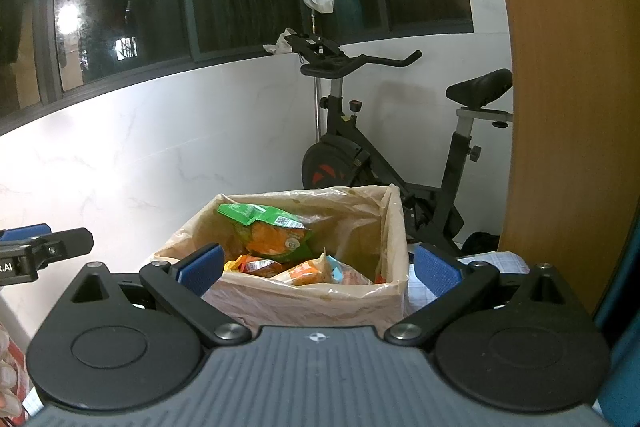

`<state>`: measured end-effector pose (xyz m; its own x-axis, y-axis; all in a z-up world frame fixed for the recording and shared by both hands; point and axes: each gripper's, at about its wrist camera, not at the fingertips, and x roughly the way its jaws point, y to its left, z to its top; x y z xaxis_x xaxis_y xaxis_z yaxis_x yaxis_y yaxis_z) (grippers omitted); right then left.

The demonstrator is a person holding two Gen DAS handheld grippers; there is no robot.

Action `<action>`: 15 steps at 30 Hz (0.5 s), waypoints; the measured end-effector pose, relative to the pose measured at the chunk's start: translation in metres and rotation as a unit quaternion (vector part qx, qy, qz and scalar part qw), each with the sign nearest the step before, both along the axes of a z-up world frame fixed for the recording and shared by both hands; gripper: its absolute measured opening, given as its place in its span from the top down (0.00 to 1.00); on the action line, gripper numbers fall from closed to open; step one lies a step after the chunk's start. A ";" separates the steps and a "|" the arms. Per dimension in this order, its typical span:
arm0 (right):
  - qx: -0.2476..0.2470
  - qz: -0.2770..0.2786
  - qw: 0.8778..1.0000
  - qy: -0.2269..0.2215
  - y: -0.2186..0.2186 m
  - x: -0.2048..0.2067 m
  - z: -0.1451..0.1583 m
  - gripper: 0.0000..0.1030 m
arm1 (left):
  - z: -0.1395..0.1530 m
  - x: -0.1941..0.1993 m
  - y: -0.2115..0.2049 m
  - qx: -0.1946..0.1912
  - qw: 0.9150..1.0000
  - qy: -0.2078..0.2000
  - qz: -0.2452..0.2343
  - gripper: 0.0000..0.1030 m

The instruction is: Organize snacks

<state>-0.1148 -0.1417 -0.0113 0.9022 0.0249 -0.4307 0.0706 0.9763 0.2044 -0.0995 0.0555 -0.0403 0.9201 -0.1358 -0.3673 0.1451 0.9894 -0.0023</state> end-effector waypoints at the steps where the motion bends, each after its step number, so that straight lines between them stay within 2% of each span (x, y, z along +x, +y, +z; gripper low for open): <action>1: 0.000 0.000 1.000 0.000 0.000 0.000 0.000 0.00 | 0.000 0.000 0.000 0.000 1.000 0.000 0.000 0.07; 15: -0.001 0.000 1.000 0.001 0.000 0.000 0.000 0.00 | -0.002 0.000 -0.001 -0.002 1.000 -0.001 -0.006 0.07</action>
